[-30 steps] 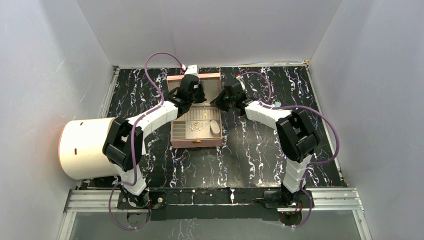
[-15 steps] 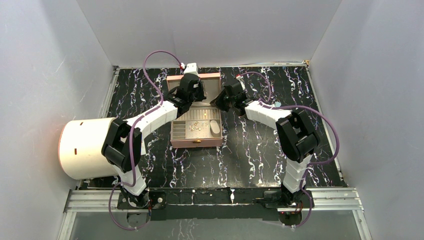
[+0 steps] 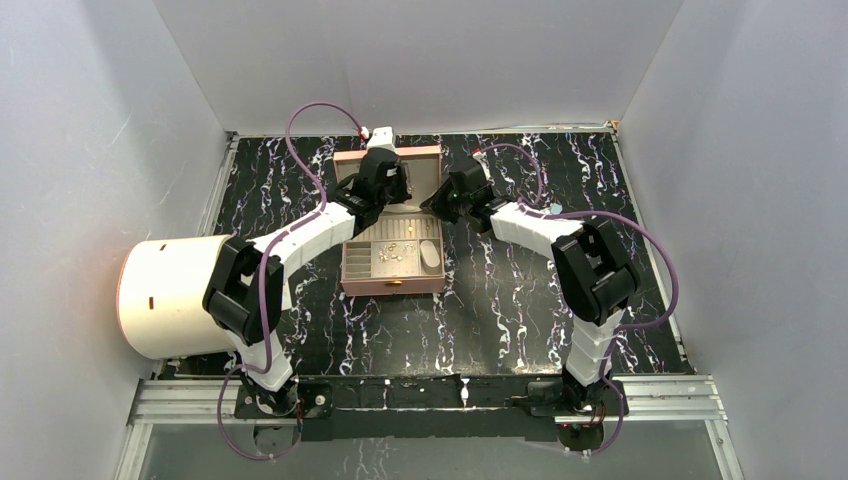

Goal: Organize the mixed jewelry
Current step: Place the jewelry in the jewelry box.

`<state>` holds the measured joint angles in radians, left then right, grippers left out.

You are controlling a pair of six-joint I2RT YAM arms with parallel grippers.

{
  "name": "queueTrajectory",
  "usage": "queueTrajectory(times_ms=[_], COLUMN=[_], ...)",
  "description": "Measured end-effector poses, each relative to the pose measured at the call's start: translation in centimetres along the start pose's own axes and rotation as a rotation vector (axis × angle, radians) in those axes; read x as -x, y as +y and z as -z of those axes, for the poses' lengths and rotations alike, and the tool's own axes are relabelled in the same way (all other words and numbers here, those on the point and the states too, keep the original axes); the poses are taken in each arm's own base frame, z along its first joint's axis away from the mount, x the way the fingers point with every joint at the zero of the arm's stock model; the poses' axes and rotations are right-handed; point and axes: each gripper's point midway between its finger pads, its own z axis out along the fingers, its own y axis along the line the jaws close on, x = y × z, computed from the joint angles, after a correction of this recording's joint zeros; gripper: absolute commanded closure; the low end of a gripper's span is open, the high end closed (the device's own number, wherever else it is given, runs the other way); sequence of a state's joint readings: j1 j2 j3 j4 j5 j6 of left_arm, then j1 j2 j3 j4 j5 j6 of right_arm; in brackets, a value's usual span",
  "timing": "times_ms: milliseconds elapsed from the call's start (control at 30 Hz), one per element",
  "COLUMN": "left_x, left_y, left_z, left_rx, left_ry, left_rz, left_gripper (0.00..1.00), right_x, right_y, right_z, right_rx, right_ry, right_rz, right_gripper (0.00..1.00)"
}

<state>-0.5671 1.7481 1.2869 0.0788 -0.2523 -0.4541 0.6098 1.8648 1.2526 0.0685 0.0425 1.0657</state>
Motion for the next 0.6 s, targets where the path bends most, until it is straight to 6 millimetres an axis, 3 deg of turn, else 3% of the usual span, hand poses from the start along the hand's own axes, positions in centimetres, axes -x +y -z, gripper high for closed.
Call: queueTrajectory(times_ms=[600], left_x=[-1.01], left_y=[0.6], left_z=[0.01], left_rx=[0.014], left_ry=[0.022], left_rz=[-0.015], left_gripper=[0.85], right_x=[-0.15], right_y=[0.45], right_z=[0.01], right_rx=[0.076], right_ry=[0.009], right_rz=[0.07], right_gripper=[1.0])
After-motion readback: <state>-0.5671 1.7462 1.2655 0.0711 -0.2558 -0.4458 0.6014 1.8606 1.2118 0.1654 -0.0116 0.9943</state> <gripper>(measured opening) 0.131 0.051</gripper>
